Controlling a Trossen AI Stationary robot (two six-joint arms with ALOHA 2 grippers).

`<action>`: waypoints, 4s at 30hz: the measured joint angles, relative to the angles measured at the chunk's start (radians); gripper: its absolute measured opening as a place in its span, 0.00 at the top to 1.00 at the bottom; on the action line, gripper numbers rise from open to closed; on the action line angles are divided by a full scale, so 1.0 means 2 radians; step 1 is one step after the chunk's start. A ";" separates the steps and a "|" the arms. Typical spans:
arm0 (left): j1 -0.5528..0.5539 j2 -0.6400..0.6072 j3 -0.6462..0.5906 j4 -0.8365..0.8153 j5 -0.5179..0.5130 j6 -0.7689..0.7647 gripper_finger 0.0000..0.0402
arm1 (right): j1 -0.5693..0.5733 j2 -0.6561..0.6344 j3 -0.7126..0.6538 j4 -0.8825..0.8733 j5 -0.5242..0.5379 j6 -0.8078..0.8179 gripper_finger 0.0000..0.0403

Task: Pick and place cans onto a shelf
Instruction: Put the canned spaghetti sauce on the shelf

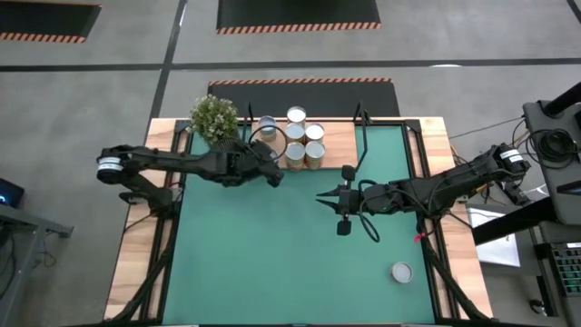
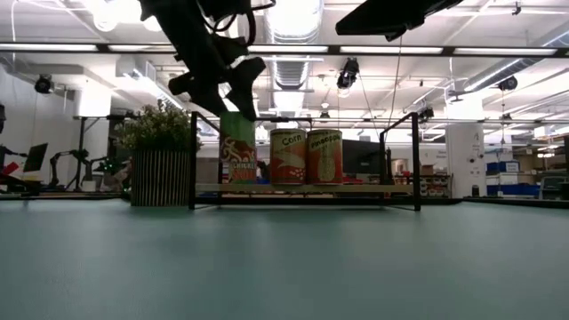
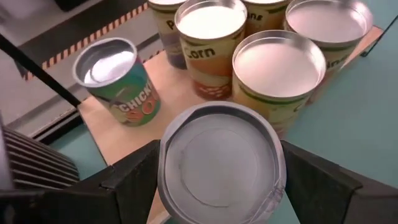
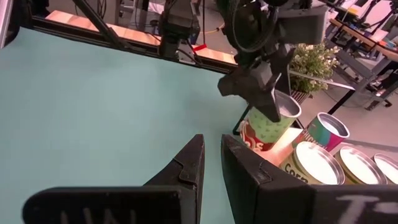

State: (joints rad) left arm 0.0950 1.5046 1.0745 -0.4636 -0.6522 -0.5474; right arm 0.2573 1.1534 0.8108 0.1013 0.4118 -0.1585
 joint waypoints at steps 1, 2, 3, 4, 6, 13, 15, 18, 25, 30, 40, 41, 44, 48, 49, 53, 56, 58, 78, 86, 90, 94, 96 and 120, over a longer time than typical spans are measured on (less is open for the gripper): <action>0.002 0.002 0.000 0.002 -0.001 0.000 0.30 | 0.000 0.000 0.000 0.000 0.000 0.000 0.89; 0.004 0.004 0.000 0.002 -0.004 0.000 0.30 | 0.000 0.000 0.000 0.000 0.000 0.000 0.89; 0.006 0.006 0.000 0.001 -0.008 0.000 0.30 | 0.000 0.000 0.000 0.000 0.000 0.000 0.89; 0.009 0.007 -0.001 0.002 -0.012 -0.003 0.30 | 0.000 0.000 0.000 0.000 0.000 0.000 0.89; 0.017 0.010 -0.001 0.001 -0.021 -0.010 0.30 | 0.000 0.000 0.000 0.000 0.000 0.000 0.89; 0.039 0.020 -0.001 0.003 -0.022 -0.027 0.30 | 0.000 0.000 0.000 0.000 0.000 0.000 0.89; 0.041 0.026 -0.001 0.004 -0.022 -0.029 0.30 | 0.000 0.000 0.000 0.000 0.000 0.000 0.89; 0.043 0.037 -0.001 0.009 -0.032 -0.029 0.30 | 0.000 0.000 0.000 0.000 0.000 0.000 0.89; 0.045 0.046 -0.001 0.022 -0.054 -0.033 0.30 | 0.000 0.000 0.000 0.000 0.000 0.000 0.89; 0.036 0.047 0.011 0.023 -0.040 -0.038 0.30 | 0.000 0.000 0.000 0.000 0.000 0.000 0.89; 0.042 0.054 0.011 0.026 -0.047 -0.040 0.30 | 0.000 0.000 0.000 -0.001 0.000 0.000 0.89; 0.042 0.056 0.010 0.028 -0.050 -0.042 0.30 | 0.000 0.000 0.000 0.000 0.000 0.000 0.89; 0.043 0.067 0.008 0.032 -0.055 -0.045 0.28 | 0.000 0.000 0.000 0.000 0.000 0.000 0.89; 0.045 0.072 0.010 0.036 -0.061 -0.045 0.25 | 0.000 0.000 0.000 0.000 0.000 0.000 0.89; 0.046 0.074 0.010 0.036 -0.061 -0.045 0.24 | 0.000 0.000 0.000 0.000 0.000 0.000 0.89; 0.047 0.081 0.010 0.036 -0.062 -0.045 0.23 | 0.000 0.000 0.000 0.000 0.000 0.000 0.89; 0.047 0.083 0.010 0.036 -0.063 -0.044 0.23 | 0.000 0.000 0.000 0.000 0.000 0.000 0.89; 0.047 0.083 0.010 0.036 -0.063 -0.044 0.23 | 0.000 0.000 0.000 0.000 0.000 0.000 0.89; 0.038 0.075 0.186 -0.244 -0.052 0.045 0.23 | 0.000 0.000 0.000 -0.007 0.000 0.000 0.89; 0.041 0.070 0.231 -0.275 0.098 0.206 0.44 | 0.000 0.000 0.000 -0.010 0.000 -0.007 0.89; 0.046 0.071 0.218 -0.283 0.148 0.253 0.66 | 0.000 0.000 0.000 -0.010 0.000 -0.009 0.89; 0.062 0.072 0.203 -0.273 0.148 0.265 0.90 | 0.000 0.000 0.000 -0.010 0.000 -0.009 0.89; 0.075 0.072 0.194 -0.255 0.148 0.268 0.97 | 0.000 0.000 0.000 -0.009 0.000 -0.009 0.89; 0.115 0.073 0.108 -0.151 0.148 0.294 1.00 | 0.000 0.000 0.000 -0.009 0.000 -0.013 0.89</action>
State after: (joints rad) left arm 0.3256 1.6505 1.2908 -0.7663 -0.3565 0.0402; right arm 0.2573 1.1534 0.8116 0.0826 0.4122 -0.1848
